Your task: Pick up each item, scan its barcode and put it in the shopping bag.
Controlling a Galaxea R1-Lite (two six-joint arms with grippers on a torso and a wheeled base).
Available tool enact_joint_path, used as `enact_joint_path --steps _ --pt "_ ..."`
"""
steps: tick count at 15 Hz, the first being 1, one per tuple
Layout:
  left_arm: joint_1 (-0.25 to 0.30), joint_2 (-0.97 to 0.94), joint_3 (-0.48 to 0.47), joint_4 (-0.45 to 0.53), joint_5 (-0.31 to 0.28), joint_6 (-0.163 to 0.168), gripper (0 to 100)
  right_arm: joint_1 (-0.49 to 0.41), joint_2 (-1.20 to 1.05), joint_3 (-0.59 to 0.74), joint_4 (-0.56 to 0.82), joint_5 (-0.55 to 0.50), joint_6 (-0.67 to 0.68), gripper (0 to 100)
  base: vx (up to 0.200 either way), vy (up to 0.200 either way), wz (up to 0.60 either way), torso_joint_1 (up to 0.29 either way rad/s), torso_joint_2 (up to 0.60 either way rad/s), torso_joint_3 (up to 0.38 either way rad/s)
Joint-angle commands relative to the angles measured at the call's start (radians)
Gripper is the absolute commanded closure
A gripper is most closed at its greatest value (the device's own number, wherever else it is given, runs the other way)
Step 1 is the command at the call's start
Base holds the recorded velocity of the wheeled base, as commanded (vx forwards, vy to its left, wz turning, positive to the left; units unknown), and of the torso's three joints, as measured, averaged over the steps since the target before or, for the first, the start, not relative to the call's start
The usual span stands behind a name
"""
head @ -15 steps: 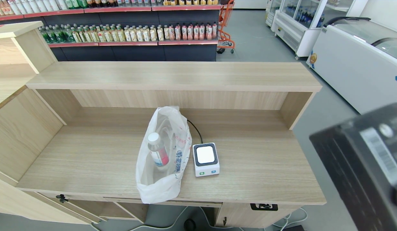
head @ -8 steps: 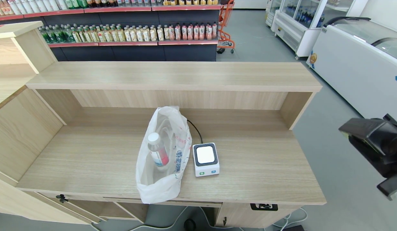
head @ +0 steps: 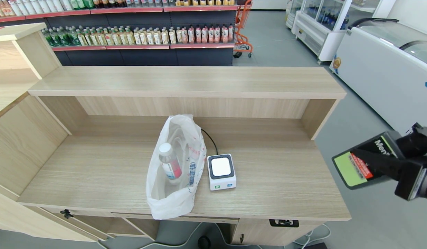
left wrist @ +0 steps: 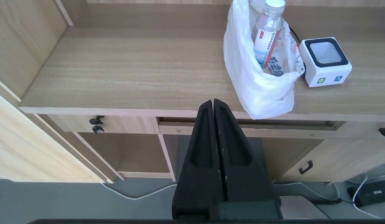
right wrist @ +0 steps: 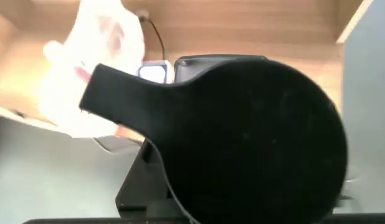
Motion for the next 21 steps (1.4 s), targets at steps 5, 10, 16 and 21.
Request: enact_joint_path --steps 5,10,16,21 --pt "0.000 0.001 0.000 0.000 0.000 0.000 100 -0.103 0.040 -0.107 0.118 -0.114 0.074 100 0.000 0.000 0.00 0.000 0.00 0.000" --pt "0.000 0.001 0.000 0.000 0.000 0.000 100 -0.092 0.020 -0.112 0.277 -0.272 0.111 100 0.000 0.000 0.00 0.000 0.00 0.000" --pt "0.000 0.001 0.000 0.000 -0.001 0.000 100 -0.152 0.192 -0.298 0.176 0.087 0.524 100 0.000 0.000 0.00 0.000 0.00 0.000" --pt "0.000 0.000 0.000 0.000 0.000 0.000 100 -0.112 0.214 -0.279 0.171 0.276 0.433 100 0.000 0.000 0.00 0.000 0.00 0.000"
